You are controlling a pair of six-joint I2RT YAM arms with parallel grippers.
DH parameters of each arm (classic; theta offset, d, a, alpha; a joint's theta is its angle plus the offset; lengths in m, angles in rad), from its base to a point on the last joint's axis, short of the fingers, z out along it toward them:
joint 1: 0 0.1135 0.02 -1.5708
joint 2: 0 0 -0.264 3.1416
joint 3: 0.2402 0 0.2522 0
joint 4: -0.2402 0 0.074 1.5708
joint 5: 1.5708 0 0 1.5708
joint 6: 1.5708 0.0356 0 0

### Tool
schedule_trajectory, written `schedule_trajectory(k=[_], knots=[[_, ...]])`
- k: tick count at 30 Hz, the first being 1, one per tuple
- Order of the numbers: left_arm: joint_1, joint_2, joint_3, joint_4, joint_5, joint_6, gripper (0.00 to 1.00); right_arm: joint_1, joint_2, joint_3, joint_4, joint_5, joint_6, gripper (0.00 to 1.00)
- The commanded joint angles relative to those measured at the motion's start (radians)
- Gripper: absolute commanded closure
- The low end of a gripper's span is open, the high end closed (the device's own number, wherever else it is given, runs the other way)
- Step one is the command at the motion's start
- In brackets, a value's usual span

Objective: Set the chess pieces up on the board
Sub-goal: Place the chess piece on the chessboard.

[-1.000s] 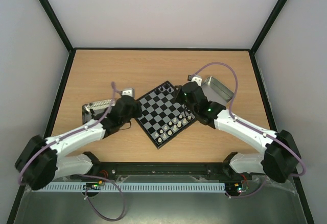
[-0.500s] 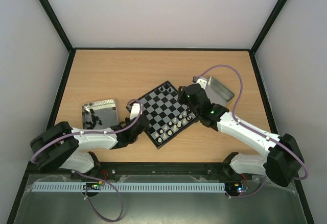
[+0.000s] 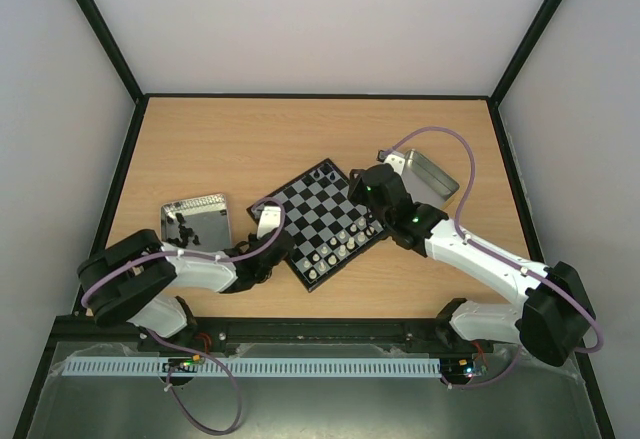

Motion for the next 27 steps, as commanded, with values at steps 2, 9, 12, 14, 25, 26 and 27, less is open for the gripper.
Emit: schedule_trajectory(k=[2, 9, 12, 14, 25, 26, 27], knots=[[-0.002, 0.021, 0.014, 0.044, 0.012, 0.029, 0.80, -0.007, -0.018, 0.002, -0.012, 0.028, 0.014, 0.66], [0.013, -0.005, 0.068, -0.062, 0.061, 0.064, 0.62, -0.009, -0.024, 0.004, -0.010, 0.019, 0.017, 0.66], [0.046, -0.052, 0.111, -0.175, 0.096, 0.047, 0.52, -0.009, -0.034, 0.002, -0.008, 0.019, 0.019, 0.66], [0.076, -0.085, 0.140, -0.245, 0.145, 0.040, 0.46, -0.011, -0.040, -0.002, -0.004, 0.019, 0.020, 0.65], [0.277, -0.059, 0.420, -0.826, 0.589, 0.033, 0.46, -0.016, -0.072, -0.009, -0.011, 0.038, 0.019, 0.65], [0.289, -0.053, 0.428, -0.844, 0.626, 0.037, 0.46, -0.017, -0.076, -0.012, -0.010, 0.046, 0.018, 0.65], [0.302, -0.041, 0.436, -0.853, 0.667, 0.044, 0.46, -0.017, -0.078, -0.012, -0.009, 0.054, 0.017, 0.65]])
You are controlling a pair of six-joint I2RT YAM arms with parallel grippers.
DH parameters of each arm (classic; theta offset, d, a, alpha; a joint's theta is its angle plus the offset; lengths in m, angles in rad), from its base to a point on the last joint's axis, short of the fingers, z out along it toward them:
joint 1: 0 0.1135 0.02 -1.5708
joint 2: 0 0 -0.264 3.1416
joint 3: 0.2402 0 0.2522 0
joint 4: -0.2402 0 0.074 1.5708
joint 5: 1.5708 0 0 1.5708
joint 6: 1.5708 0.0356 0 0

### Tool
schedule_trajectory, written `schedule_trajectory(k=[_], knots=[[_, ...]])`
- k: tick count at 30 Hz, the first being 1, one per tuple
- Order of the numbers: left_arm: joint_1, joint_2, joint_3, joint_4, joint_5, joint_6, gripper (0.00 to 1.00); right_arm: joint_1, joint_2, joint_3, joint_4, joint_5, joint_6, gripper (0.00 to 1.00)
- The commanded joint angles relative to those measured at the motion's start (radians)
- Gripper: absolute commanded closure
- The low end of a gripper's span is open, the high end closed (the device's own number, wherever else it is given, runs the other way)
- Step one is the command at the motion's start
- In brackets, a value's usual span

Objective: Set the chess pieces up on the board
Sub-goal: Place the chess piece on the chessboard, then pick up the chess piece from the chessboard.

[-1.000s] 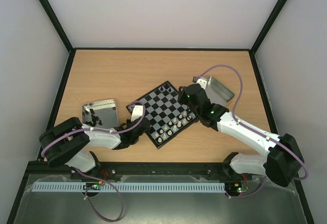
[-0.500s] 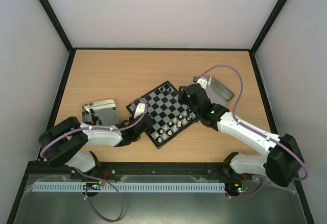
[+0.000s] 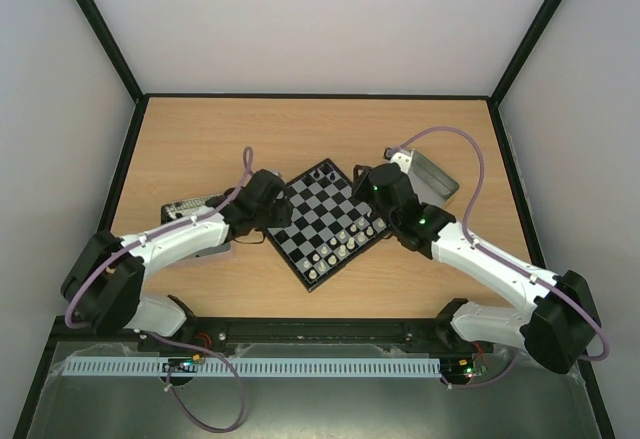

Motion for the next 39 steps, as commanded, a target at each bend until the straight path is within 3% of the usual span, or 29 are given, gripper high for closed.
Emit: schedule_trajectory(k=[1, 4, 13, 24, 30, 39], knots=[[0.050, 0.055, 0.047, -0.246, 0.261, 0.016, 0.46, -0.005, -0.038, -0.012, -0.009, 0.057, 0.006, 0.65], [0.056, 0.094, 0.087, -0.262, 0.342, 0.031, 0.50, -0.005, -0.039, -0.006, -0.014, 0.068, -0.002, 0.65], [0.056, 0.179, 0.131, -0.319, 0.269, 0.034, 0.71, -0.006, -0.054, -0.014, -0.023, 0.094, -0.016, 0.65], [0.056, 0.231, 0.175, -0.318, 0.228, 0.042, 0.76, -0.007, -0.056, -0.018, -0.017, 0.093, -0.016, 0.65], [0.056, 0.245, 0.190, -0.328, 0.205, 0.048, 0.93, -0.007, -0.066, -0.022, -0.022, 0.104, -0.018, 0.65], [0.056, 0.283, 0.304, -0.322, 0.187, 0.083, 0.95, -0.008, -0.096, -0.031, -0.023, 0.126, -0.015, 0.66]])
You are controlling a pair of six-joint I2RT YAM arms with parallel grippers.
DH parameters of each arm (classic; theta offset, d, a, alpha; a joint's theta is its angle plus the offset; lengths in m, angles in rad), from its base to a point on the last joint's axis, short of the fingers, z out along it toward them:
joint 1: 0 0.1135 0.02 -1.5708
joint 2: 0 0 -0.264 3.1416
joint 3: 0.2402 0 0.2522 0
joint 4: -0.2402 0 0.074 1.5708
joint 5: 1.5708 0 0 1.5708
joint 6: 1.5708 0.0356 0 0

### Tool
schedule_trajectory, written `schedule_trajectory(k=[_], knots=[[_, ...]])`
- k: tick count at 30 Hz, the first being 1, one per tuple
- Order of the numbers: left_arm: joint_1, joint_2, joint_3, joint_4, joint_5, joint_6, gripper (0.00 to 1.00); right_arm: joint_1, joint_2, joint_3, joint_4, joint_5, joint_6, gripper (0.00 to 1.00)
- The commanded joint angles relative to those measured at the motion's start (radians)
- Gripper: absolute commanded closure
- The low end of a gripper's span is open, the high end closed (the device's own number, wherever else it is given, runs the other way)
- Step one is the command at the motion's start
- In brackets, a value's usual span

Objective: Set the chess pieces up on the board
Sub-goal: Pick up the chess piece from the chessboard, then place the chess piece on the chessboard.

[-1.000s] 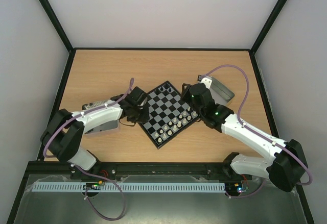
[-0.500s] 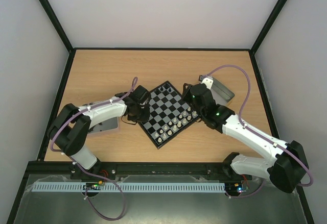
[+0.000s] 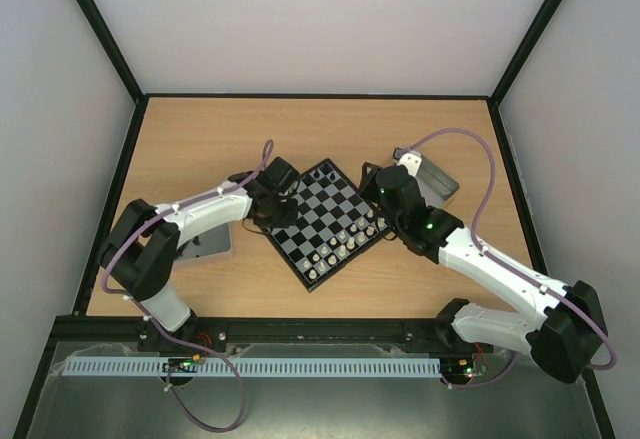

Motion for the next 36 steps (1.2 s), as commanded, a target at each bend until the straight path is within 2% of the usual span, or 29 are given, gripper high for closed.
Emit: schedule_trajectory(k=[1, 8, 13, 36], knots=[[0.004, 0.068, 0.105, -0.012, -0.015, 0.032, 0.95, -0.006, -0.038, -0.019, -0.015, 0.057, 0.000, 0.66], [0.003, 0.236, 0.293, -0.014, -0.028, 0.045, 0.95, -0.008, -0.059, -0.026, -0.029, 0.069, 0.003, 0.66], [0.002, 0.332, 0.411, -0.030, -0.088, 0.022, 0.95, -0.008, -0.072, -0.029, -0.038, 0.071, 0.004, 0.66], [0.003, 0.487, 0.536, -0.018, -0.107, -0.011, 0.93, -0.008, -0.088, -0.037, -0.056, 0.078, 0.004, 0.65]])
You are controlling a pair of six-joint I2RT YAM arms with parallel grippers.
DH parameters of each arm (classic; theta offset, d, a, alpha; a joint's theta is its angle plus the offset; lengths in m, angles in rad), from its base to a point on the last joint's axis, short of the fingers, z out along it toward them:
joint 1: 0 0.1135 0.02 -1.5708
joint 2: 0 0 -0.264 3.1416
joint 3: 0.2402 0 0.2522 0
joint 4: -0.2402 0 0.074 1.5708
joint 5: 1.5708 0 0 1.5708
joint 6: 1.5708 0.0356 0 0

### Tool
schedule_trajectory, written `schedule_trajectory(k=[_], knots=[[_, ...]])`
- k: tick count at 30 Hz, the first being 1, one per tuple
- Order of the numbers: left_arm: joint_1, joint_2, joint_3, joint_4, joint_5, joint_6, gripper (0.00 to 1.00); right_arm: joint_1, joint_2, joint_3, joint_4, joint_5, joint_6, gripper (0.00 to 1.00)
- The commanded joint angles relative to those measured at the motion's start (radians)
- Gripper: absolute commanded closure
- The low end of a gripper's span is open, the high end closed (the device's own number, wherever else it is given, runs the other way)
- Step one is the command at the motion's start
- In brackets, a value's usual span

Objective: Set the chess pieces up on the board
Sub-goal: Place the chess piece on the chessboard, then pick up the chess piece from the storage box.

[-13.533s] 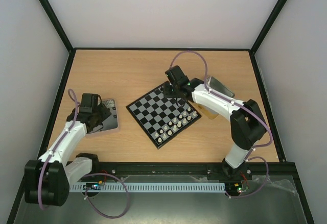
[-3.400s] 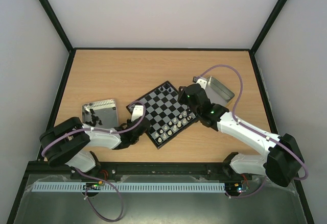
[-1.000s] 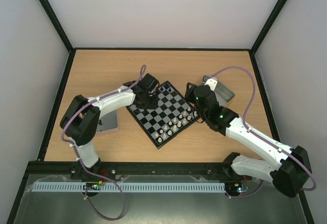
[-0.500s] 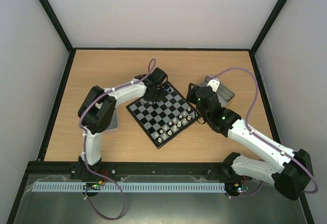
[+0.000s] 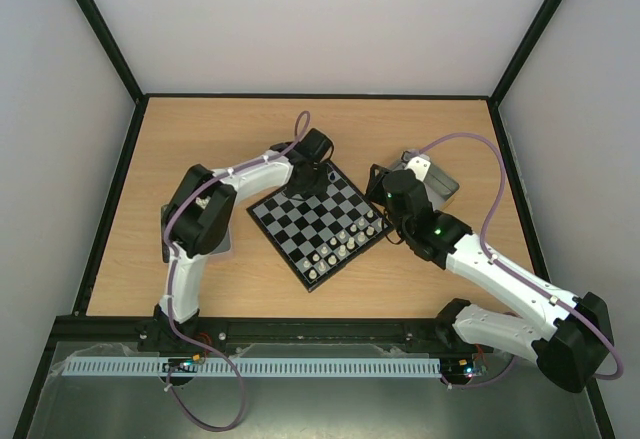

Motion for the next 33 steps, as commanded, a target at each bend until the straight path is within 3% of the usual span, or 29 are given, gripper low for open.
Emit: schedule_trajectory(k=[1, 12, 19, 27, 33], knots=[[0.003, 0.036, 0.020, -0.026, -0.011, -0.006, 0.92, -0.004, -0.017, -0.015, -0.012, 0.037, 0.003, 0.65], [0.004, -0.015, 0.011, -0.037, 0.023, 0.008, 0.71, -0.003, -0.015, -0.015, -0.009, 0.030, 0.004, 0.65], [0.002, -0.122, -0.049, -0.031, 0.083, 0.004, 0.63, -0.002, -0.012, -0.015, -0.002, 0.022, 0.007, 0.65], [0.017, -0.390, -0.259, -0.008, 0.032, -0.011, 0.59, -0.004, -0.019, -0.019, 0.002, 0.022, 0.007, 0.65], [0.143, -0.678, -0.511, 0.033, -0.020, -0.103, 0.59, -0.004, -0.009, -0.019, 0.013, 0.010, 0.009, 0.65]])
